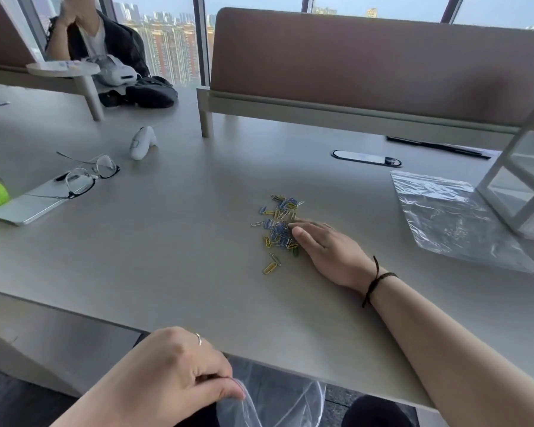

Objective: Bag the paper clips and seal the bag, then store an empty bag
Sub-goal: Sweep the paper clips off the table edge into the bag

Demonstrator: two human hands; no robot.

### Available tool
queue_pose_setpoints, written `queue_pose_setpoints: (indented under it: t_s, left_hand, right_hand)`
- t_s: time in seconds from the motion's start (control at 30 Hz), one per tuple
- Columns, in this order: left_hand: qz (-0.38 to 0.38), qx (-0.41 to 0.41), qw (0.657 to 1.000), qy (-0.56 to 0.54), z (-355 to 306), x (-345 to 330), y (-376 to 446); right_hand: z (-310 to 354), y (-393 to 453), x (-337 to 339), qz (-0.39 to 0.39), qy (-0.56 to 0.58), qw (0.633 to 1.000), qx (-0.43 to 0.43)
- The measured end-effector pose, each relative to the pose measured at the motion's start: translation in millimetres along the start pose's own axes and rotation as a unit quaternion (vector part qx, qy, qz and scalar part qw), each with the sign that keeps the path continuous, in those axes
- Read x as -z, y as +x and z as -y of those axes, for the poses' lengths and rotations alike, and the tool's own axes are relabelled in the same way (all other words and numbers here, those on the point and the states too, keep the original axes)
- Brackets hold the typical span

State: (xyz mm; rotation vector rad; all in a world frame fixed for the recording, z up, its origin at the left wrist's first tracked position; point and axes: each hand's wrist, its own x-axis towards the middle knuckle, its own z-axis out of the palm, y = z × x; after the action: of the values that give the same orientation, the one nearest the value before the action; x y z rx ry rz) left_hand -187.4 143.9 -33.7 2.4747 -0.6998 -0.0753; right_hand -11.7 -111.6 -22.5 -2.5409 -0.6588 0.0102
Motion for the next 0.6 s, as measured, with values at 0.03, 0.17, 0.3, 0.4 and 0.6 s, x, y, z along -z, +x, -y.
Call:
queue_pose_setpoints:
  t_s: [0.03,0.17,0.3,0.4,0.6]
  left_hand:
    - [-0.002,0.0,1.0,0.0,0,0,0]
    - [-0.011,0.01,1.0,0.004,-2,-1,-1]
    - [-0.02,0.015,1.0,-0.001,-4,-1,-1]
    - [-0.019,0.007,1.0,-0.001,-4,-1,-1]
    - [-0.024,0.013,1.0,-0.01,-5,-2,-2]
  right_hand:
    - [2,-5,0,0.0,-0.005,1.0,0.01]
    - [7,-27,-6,0.003,-0.003,1.0,0.03]
    - [16,-57,-9,0.006,0.013,0.999,0.046]
    - [27,-79,-13,0.019,0.034,0.996,0.076]
    - [52,-109,-12,0.078,0.145,0.983,0.079]
